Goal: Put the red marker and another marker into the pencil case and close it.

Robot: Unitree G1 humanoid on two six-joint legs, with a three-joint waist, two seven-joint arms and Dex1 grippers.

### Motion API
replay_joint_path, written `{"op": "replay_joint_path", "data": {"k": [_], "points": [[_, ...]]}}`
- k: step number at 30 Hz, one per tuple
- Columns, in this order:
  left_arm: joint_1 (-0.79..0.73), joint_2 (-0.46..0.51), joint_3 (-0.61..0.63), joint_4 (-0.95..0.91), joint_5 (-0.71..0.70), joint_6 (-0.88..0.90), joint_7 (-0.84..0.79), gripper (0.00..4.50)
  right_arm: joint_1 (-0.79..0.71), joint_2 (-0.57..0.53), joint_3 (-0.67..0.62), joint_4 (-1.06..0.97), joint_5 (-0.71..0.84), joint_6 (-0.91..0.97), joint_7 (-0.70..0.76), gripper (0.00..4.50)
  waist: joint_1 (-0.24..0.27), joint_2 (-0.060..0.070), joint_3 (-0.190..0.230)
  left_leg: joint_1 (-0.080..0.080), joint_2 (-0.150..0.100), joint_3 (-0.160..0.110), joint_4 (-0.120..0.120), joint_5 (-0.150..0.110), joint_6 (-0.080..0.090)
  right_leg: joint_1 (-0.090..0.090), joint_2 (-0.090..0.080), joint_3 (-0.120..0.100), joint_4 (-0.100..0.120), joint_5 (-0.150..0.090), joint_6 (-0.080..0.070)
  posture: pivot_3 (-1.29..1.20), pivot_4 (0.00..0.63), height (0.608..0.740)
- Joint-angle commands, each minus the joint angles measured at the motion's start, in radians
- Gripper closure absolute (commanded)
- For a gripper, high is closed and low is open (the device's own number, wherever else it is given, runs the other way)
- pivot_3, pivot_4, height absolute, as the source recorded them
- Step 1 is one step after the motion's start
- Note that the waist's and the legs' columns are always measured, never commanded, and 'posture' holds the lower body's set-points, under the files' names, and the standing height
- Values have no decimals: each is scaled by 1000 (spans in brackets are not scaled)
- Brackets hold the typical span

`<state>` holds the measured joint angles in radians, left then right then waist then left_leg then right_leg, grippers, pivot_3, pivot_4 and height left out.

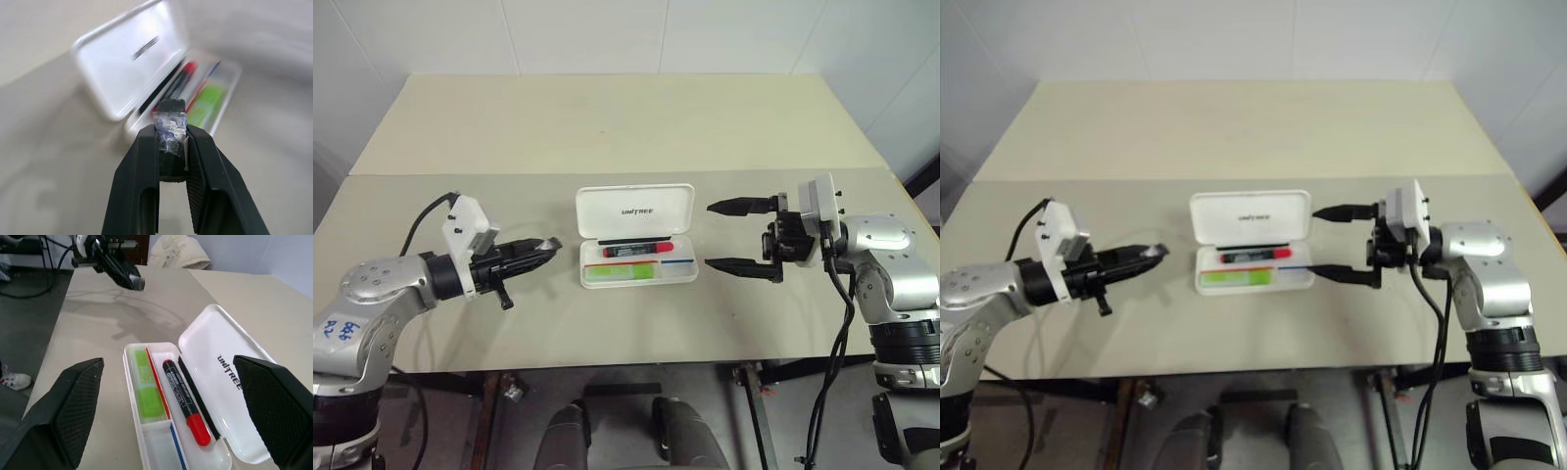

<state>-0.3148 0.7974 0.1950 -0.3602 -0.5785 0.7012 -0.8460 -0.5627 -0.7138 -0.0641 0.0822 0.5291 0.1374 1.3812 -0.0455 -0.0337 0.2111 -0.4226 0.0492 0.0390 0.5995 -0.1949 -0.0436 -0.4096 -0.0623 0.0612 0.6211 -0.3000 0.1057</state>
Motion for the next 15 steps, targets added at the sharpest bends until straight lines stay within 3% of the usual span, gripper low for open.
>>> {"op": "replay_joint_path", "data": {"k": [1, 6, 15], "points": [[-141, -20, -108, 56, 4, -26, -76, 3992, 45, -52, -72, -44, 10, -11, -5, 0, 11, 0, 0, 0, 0, 0, 0, 0, 0, 0, 1, 0, 0, 4, 8, 0, 150, 740], [-284, -65, -266, 162, 58, -91, -195, 3992, 114, -87, -113, -77, 8, -12, -27, 0, 18, 0, 0, 0, 0, 0, 2, 0, 0, 0, 1, 0, 0, 4, 9, 0, 150, 740], [-484, -259, -435, 387, 191, -156, -212, 3992, 245, -105, -187, -176, 19, 0, -101, 0, 19, 0, 0, -1, 0, -1, 10, 0, 1, 1, 3, 1, 5, 6, 13, 0, 150, 740]]}}
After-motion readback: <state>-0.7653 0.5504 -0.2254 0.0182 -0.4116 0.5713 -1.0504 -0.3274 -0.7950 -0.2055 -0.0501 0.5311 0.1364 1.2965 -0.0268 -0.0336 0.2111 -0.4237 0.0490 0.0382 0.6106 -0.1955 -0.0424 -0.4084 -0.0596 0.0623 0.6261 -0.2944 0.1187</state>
